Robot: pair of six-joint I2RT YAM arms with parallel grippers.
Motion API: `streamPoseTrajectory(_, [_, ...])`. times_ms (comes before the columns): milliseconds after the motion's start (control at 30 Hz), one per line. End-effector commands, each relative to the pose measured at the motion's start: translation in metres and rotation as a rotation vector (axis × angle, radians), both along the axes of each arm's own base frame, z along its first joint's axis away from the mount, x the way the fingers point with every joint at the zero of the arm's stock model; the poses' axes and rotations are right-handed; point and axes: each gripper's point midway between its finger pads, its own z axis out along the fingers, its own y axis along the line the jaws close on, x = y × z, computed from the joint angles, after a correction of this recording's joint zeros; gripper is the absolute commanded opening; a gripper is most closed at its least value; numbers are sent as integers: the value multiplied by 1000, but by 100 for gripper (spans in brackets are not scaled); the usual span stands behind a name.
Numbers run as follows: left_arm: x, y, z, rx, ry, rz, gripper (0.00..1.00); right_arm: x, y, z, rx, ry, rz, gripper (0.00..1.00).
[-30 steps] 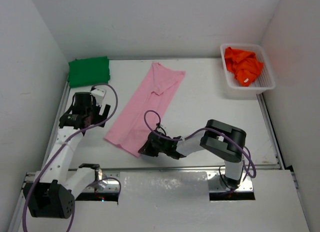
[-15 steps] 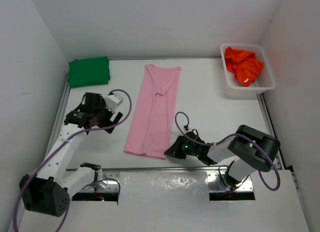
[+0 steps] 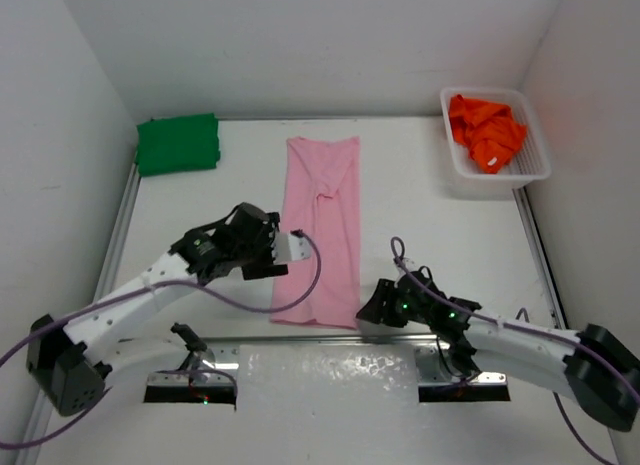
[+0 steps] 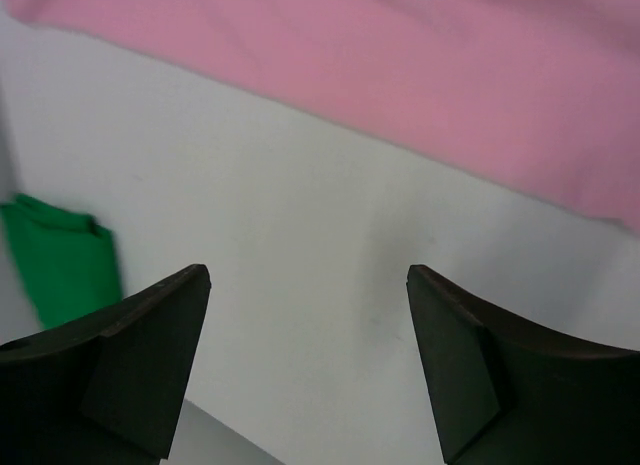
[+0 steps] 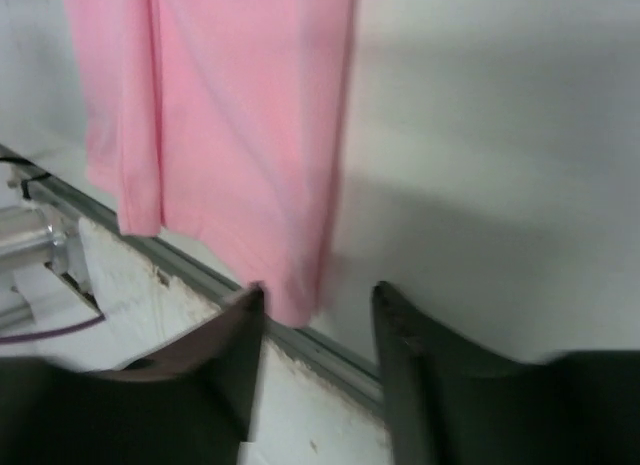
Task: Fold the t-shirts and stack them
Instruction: Rotate the tshirt 90 degrees, then grab the bottom of the folded rectangular tshirt with both arms
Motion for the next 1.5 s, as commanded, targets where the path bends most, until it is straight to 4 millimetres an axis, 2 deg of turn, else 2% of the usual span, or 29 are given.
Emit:
streamPoseTrajectory(0, [-21, 13, -18, 149, -157, -428, 78, -49, -94, -64, -402, 97, 58, 53])
streamPoseTrajectory(33, [-33, 10, -29, 150, -168, -543, 79, -49, -95, -63, -405, 83, 74, 56])
streamPoseTrajectory(67, [-42, 7, -31, 186, -258, -719, 80, -35, -80, -45, -371, 30, 89, 57])
streamPoseTrajectory(100, [-51, 4, -41, 184, -286, -809, 81, -37, -80, -43, -379, 40, 105, 58])
streamPoseTrajectory(133, [-70, 7, -78, 167, -243, -884, 84, -36, -78, -40, -384, 37, 124, 58])
streamPoseTrajectory(167, [-67, -1, -75, 152, -340, -926, 84, -32, -73, -33, -383, 30, 134, 58])
streamPoseTrajectory(200, [-77, 1, -98, 153, -317, -974, 83, -35, -75, -36, -405, 55, 156, 58])
streamPoseTrajectory(233, [-81, 1, -105, 160, -318, -1010, 84, -35, -73, -35, -414, 56, 180, 56])
streamPoseTrajectory(267, [-83, -2, -109, 160, -330, -1045, 83, -29, -66, -30, -403, 46, 184, 55])
streamPoseTrajectory(333, [-89, -8, -114, 109, -313, -1067, 83, -33, -56, -29, -385, 82, 221, 51])
streamPoseTrajectory(367, [-91, -10, -117, 104, -297, -1079, 83, -25, -47, -23, -358, 60, 217, 50])
streamPoseTrajectory(567, [-109, -23, -126, 38, -217, -1191, 77, -20, -21, -20, -301, 100, 253, 45])
streamPoseTrajectory(600, [-116, -28, -127, 17, -207, -1223, 71, -20, -19, -20, -295, 105, 256, 44])
streamPoseTrajectory(667, [-120, -31, -130, -8, -177, -1218, 67, -20, -15, -20, -286, 112, 259, 43])
streamPoseTrajectory(733, [-125, -36, -129, -35, -163, -1230, 61, -20, -13, -20, -281, 116, 263, 42])
streamPoseTrajectory(833, [-132, -41, -129, -60, -153, -1262, 58, -20, -10, -19, -272, 126, 259, 42])
streamPoseTrajectory(933, [-137, -46, -129, -79, -141, -1268, 46, -18, 0, -18, -249, 126, 260, 42])
streamPoseTrajectory(1000, [-136, -47, -131, -75, -140, -1260, 42, -19, 6, -20, -240, 140, 269, 40])
streamPoseTrajectory(1033, [-134, -48, -132, -74, -140, -1251, 34, -18, 9, -20, -225, 137, 269, 33])
streamPoseTrajectory(1067, [-133, -48, -132, -74, -138, -1238, 20, -20, 10, -21, -217, 144, 270, 28])
streamPoseTrajectory(1167, [-127, -50, -128, -79, -140, -1193, 1, -25, 9, -23, -205, 168, 266, 9])
streamPoseTrajectory(1233, [-124, -51, -125, -93, -132, -1146, 0, -18, 10, -18, -205, 138, 249, 0])
streamPoseTrajectory(1333, [-108, -61, -105, -158, -135, -994, 0, 0, 12, 0, -205, 79, 223, 0])
streamPoseTrajectory(1400, [-91, -72, -85, -208, -131, -860, 0, 15, 11, 13, -211, 40, 208, 0])
streamPoseTrajectory(1433, [-80, -78, -68, -220, -153, -825, 0, 26, 15, 27, -203, 15, 197, 0])
streamPoseTrajectory(1467, [-76, -80, -63, -223, -146, -802, 0, 34, 15, 34, -204, -7, 199, 0])
